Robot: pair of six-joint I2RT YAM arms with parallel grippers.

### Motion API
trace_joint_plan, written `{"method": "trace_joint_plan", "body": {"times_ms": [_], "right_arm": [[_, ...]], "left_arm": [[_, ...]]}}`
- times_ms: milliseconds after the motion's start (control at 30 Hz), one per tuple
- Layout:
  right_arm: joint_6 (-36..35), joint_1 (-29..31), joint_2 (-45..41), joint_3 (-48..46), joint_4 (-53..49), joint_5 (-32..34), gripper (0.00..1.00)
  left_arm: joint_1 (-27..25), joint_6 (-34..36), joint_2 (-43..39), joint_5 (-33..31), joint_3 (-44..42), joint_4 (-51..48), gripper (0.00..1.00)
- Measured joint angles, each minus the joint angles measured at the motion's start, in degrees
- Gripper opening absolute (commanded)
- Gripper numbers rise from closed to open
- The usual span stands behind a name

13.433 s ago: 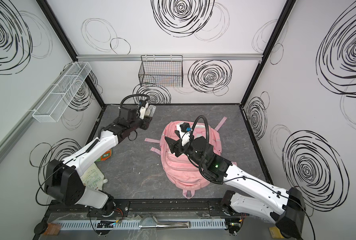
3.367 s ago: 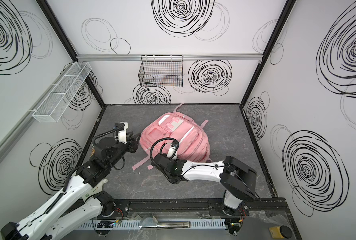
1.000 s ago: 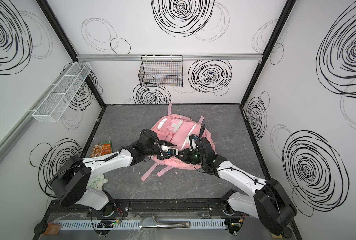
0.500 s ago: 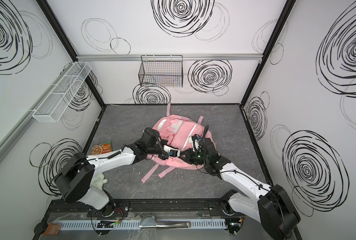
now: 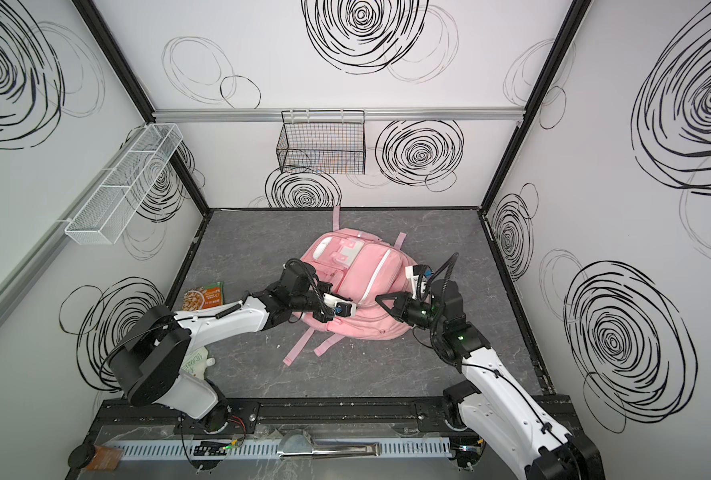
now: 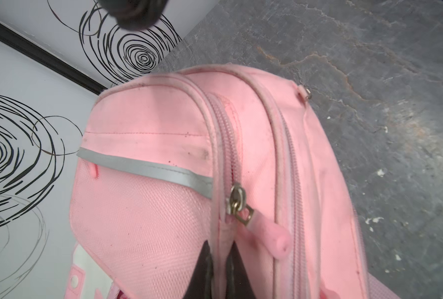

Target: Pack the student bag

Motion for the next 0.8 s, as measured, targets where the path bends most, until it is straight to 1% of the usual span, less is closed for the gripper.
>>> {"method": "trace_joint_plan", "body": {"times_ms": [33, 67, 100, 167, 267, 333, 400, 500, 600, 800], "right_arm": [[-1.0, 0.5, 0.2, 0.4, -1.1, 0.5, 0.25], [-3.2, 2.0, 1.0, 1.6, -3.7, 2.3, 0.34], [-4.8, 3.9, 1.9, 2.9, -5.7, 4.2, 0.38], [-8.5, 10.1, 4.5, 6.6, -9.9, 9.6, 0.45], [-10.8, 17.9, 5.8, 8.8, -11.6, 18.5, 0.46], [-11.7, 23.0, 5.8, 8.5, -11.5, 25.7, 0.43], [-12.2, 27.0, 5.7, 6.9, -10.2, 32.1, 0.39], [-13.0, 32.0, 5.4, 2.4, -5.9, 41.6, 0.39], [-14.1, 35.1, 5.8, -1.7, -1.7, 49.5, 0.40], [-15.6, 37.2, 11.0, -3.0, 6.1, 58.1, 0.41]], "left_arm": [[0.0, -0.2, 0.0, 0.1, 0.0, 0.0, 0.00], [0.0, -0.5, 0.0, 0.2, 0.0, 0.0, 0.00], [0.0, -0.9, 0.0, 0.4, 0.0, 0.1, 0.00], [0.0, -2.0, 0.0, 0.7, 0.0, 0.1, 0.00], [0.0, -3.6, 0.0, 0.9, 0.1, 0.1, 0.00], [0.0, -4.7, 0.0, 1.1, 0.3, 0.1, 0.00], [0.0, -5.6, 0.0, 1.4, 0.5, 0.0, 0.00], [0.1, -6.6, 0.1, 2.1, 0.7, -0.2, 0.00], [0.2, -7.5, 0.5, 2.9, 1.7, -1.4, 0.00], [0.4, -8.8, 2.0, 4.4, 4.3, -5.0, 0.00]]}}
